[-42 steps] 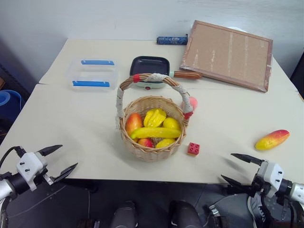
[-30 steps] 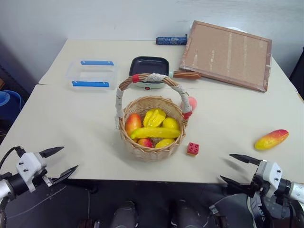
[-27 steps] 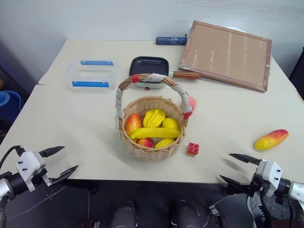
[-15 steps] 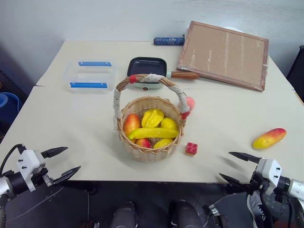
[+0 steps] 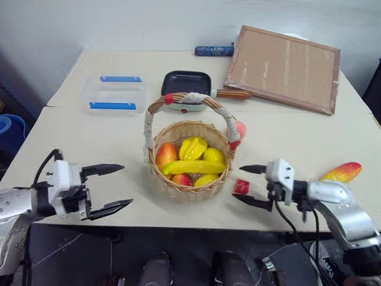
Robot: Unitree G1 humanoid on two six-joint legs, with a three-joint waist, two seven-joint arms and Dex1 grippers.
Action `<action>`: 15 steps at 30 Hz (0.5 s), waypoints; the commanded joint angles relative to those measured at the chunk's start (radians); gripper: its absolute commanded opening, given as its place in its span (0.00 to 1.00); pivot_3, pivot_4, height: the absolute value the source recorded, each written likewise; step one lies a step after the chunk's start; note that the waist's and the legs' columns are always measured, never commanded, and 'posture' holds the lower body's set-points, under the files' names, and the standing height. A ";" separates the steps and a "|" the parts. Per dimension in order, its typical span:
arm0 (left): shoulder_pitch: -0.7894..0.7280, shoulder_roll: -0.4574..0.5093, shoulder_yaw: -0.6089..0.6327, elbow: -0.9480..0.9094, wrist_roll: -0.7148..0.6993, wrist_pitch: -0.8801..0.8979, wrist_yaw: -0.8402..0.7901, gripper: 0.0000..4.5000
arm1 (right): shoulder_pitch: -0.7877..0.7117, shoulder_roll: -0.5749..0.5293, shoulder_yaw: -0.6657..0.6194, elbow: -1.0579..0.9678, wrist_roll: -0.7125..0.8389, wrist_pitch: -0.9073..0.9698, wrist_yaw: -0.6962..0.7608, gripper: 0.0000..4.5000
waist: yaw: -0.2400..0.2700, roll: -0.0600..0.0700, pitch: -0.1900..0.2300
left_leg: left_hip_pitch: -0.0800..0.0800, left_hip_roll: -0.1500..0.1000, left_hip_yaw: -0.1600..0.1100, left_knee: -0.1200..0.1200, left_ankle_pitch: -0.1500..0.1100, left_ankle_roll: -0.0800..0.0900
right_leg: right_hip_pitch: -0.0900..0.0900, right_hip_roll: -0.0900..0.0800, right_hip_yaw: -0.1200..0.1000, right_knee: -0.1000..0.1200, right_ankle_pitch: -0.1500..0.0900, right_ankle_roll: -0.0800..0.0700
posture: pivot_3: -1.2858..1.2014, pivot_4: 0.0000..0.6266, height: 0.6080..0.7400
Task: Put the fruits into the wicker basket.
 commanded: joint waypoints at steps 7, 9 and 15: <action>-0.064 0.006 -0.038 -0.133 -0.044 0.065 0.041 1.00 | -0.033 0.017 0.058 0.156 -0.047 -0.059 0.101 0.86 | 0.000 0.000 0.000 | -0.005 0.004 0.001 0.003 -0.001 -0.002 | -0.001 0.008 0.000 -0.001 0.001 0.001 | 0.52 0.24 1.00; -0.057 0.000 -0.029 -0.134 -0.049 0.076 0.049 1.00 | -0.019 0.028 0.024 0.156 -0.022 -0.079 0.105 0.72 | -0.001 0.000 0.000 | -0.005 0.005 0.001 0.003 -0.001 -0.002 | -0.001 0.008 0.001 -0.001 0.001 0.001 | 0.52 0.24 1.00; -0.048 -0.028 -0.061 -0.124 -0.028 0.070 0.049 1.00 | 0.089 0.051 -0.144 0.075 0.108 -0.099 0.067 0.33 | 0.000 0.000 0.000 | -0.005 0.005 0.001 0.005 -0.001 -0.002 | -0.001 0.009 0.001 -0.001 0.001 0.001 | 0.52 0.24 1.00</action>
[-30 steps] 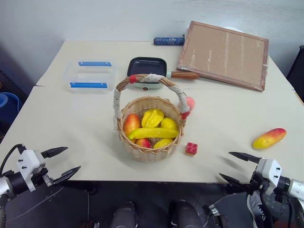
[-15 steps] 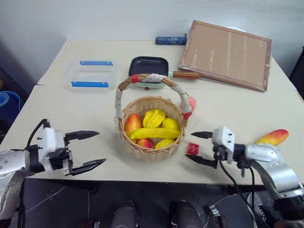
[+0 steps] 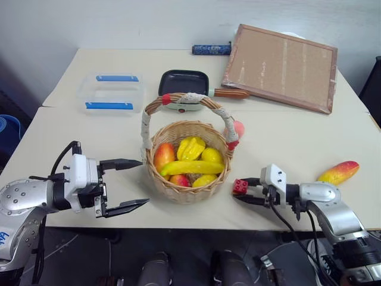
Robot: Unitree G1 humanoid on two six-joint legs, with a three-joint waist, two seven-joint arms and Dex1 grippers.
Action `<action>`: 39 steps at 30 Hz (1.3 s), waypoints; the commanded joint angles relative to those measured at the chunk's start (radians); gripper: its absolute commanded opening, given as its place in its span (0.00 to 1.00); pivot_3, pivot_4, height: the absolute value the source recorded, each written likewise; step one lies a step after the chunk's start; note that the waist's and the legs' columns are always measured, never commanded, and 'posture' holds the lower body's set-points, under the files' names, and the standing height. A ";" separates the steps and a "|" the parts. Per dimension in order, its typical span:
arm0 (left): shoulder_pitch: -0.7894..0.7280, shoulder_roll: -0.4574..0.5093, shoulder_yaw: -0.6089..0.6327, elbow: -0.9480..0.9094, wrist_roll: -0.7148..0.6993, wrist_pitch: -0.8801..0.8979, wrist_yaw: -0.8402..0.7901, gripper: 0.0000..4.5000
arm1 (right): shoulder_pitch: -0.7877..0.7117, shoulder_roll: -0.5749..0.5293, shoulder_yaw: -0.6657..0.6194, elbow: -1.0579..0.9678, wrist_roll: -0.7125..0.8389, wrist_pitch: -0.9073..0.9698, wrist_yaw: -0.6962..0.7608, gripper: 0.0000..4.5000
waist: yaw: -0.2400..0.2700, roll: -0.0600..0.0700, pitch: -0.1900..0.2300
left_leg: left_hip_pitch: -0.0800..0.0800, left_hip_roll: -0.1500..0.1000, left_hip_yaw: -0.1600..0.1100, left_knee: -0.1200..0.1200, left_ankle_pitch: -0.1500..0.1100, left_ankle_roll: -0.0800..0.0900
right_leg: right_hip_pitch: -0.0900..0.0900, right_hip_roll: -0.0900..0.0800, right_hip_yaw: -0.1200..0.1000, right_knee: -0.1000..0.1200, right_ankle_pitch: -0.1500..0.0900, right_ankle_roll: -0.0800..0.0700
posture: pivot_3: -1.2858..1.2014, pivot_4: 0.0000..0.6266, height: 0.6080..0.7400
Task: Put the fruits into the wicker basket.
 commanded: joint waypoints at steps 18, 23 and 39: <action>-0.089 -0.008 -0.037 -0.005 -0.018 0.053 0.007 1.00 | -0.046 -0.238 -0.691 0.611 -0.005 0.016 -0.563 0.33 | -0.002 0.003 0.001 | 0.000 -0.001 0.014 0.000 0.001 0.002 | -0.006 0.001 0.012 0.001 0.000 -0.001 | 0.52 0.24 1.00; -0.110 -0.009 -0.022 0.005 -0.026 0.064 0.017 1.00 | -0.219 -0.259 -0.614 0.932 -0.079 0.031 -0.668 0.33 | -0.025 0.003 0.002 | 0.000 -0.001 0.023 -0.001 0.004 0.001 | -0.013 0.002 0.023 0.005 0.000 -0.001 | 0.52 0.24 1.00; -0.046 -0.027 0.087 0.011 -0.076 0.113 0.050 1.00 | -0.117 -0.304 -0.563 0.571 -0.024 -0.239 -0.363 1.00 | -0.029 0.003 0.002 | 0.001 -0.001 0.024 -0.002 0.004 0.001 | -0.014 0.002 0.028 0.005 0.000 -0.001 | 0.52 0.24 1.00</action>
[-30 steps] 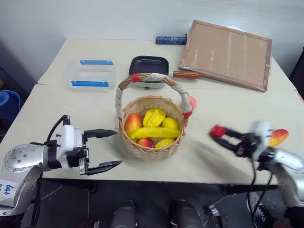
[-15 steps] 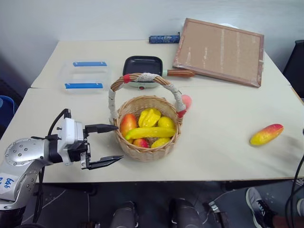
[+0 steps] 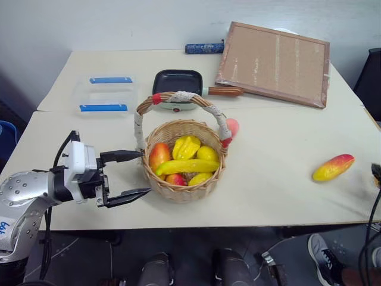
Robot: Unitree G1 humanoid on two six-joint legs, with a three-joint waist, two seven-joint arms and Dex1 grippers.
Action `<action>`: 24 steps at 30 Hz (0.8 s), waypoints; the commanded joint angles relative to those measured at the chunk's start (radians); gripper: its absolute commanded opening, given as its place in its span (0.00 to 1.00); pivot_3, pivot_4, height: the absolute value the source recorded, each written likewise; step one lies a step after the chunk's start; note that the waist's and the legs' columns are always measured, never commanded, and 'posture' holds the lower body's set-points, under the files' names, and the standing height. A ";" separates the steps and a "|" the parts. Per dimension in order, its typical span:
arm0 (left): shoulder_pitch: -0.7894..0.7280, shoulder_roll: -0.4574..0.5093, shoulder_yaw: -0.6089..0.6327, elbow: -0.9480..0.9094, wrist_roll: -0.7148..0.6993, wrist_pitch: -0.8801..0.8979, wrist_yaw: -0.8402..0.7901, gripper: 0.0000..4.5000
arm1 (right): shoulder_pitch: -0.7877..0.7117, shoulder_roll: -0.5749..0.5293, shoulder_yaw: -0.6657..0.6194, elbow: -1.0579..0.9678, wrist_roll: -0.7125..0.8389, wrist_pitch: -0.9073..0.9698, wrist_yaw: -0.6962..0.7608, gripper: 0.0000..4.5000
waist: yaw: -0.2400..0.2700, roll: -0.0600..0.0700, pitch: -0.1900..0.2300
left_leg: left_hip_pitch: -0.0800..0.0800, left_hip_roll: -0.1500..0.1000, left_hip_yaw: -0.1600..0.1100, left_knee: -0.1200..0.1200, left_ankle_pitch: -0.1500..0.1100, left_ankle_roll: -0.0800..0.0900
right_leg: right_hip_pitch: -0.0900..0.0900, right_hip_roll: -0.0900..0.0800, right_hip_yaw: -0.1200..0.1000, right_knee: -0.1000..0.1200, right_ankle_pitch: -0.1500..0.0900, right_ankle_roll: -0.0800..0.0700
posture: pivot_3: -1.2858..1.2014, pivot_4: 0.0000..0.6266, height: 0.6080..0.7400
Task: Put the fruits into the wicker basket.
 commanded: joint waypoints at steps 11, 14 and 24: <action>0.063 -0.050 0.097 0.009 -0.050 0.013 0.065 1.00 | -0.336 0.155 0.417 -0.671 0.069 0.478 0.144 1.00 | 0.001 -0.001 0.001 | 0.008 0.009 0.001 -0.001 -0.004 -0.001 | 0.000 0.003 0.008 0.002 0.000 0.000 | 0.52 0.24 1.00; 0.057 -0.060 0.087 0.002 -0.042 0.002 0.080 1.00 | -0.472 0.299 0.506 -0.693 0.023 0.706 -0.022 1.00 | 0.002 -0.001 0.001 | 0.006 0.010 0.001 0.000 -0.007 -0.001 | -0.002 0.003 0.007 0.003 0.000 -0.001 | 0.52 0.24 1.00; 0.025 -0.084 0.055 -0.019 -0.048 0.004 0.107 1.00 | -0.683 0.586 0.600 -0.365 -0.041 0.800 -0.107 1.00 | 0.000 -0.002 0.000 | -0.020 0.005 0.002 0.013 -0.008 0.001 | -0.020 0.005 0.002 0.012 0.001 0.000 | 0.52 0.24 1.00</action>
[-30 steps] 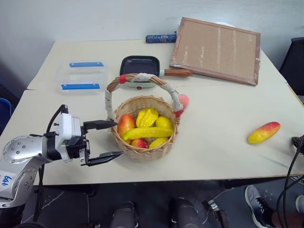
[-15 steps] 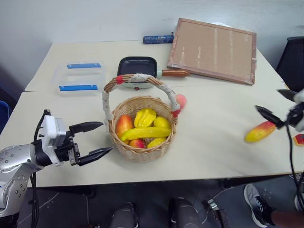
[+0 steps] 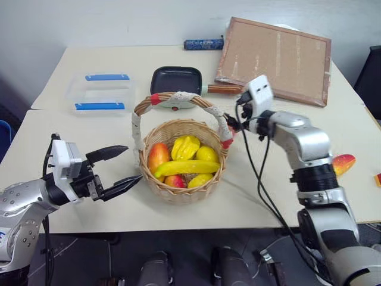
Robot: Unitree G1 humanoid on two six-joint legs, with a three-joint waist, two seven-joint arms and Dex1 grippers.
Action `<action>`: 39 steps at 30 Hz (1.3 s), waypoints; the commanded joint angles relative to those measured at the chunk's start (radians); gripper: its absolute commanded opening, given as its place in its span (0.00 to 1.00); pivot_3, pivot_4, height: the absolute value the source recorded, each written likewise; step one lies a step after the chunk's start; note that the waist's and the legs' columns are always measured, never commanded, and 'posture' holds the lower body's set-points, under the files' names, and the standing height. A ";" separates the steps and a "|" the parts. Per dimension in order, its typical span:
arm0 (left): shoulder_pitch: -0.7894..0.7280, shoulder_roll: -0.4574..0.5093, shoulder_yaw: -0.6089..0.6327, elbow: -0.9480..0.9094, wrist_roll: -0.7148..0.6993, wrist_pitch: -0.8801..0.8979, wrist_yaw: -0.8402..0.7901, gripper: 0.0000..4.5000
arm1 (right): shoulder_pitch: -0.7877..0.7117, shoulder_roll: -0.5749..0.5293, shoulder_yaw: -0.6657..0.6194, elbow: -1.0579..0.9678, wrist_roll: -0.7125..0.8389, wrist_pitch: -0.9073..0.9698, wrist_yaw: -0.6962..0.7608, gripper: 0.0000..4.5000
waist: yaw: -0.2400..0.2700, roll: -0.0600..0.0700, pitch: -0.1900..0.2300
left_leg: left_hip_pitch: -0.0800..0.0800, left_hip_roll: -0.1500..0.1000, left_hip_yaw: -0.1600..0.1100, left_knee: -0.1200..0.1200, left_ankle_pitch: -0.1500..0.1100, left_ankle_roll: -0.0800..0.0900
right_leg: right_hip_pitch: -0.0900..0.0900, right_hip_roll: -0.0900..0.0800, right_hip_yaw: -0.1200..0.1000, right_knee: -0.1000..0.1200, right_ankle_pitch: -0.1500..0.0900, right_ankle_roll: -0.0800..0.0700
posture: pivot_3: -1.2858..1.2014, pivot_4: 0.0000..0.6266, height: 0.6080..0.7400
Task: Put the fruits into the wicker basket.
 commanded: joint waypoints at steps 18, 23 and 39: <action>-0.023 -0.004 0.071 -0.138 -0.159 0.047 0.093 1.00 | -0.091 -0.190 -0.075 0.083 0.036 -0.036 0.361 0.46 | 0.004 0.000 0.000 | -0.001 -0.001 -0.002 0.002 0.001 0.001 | 0.000 0.000 0.002 0.001 0.001 0.001 | 0.52 0.24 1.00; -0.049 -0.004 0.038 -0.115 -0.155 0.047 0.093 1.00 | -0.073 -0.219 -0.173 -0.050 0.187 0.064 0.451 0.46 | -0.009 0.000 0.000 | 0.000 0.000 -0.001 0.001 0.001 0.001 | 0.000 0.001 0.004 -0.001 0.002 0.002 | 0.52 0.24 1.00; 0.017 0.017 0.043 -0.080 -0.146 0.054 0.030 1.00 | 0.439 -0.579 -0.360 -0.734 0.570 0.363 0.684 0.46 | 0.019 0.000 0.000 | 0.002 0.004 -0.002 0.002 -0.001 0.001 | 0.001 0.007 0.009 -0.010 0.003 0.001 | 0.52 0.24 1.00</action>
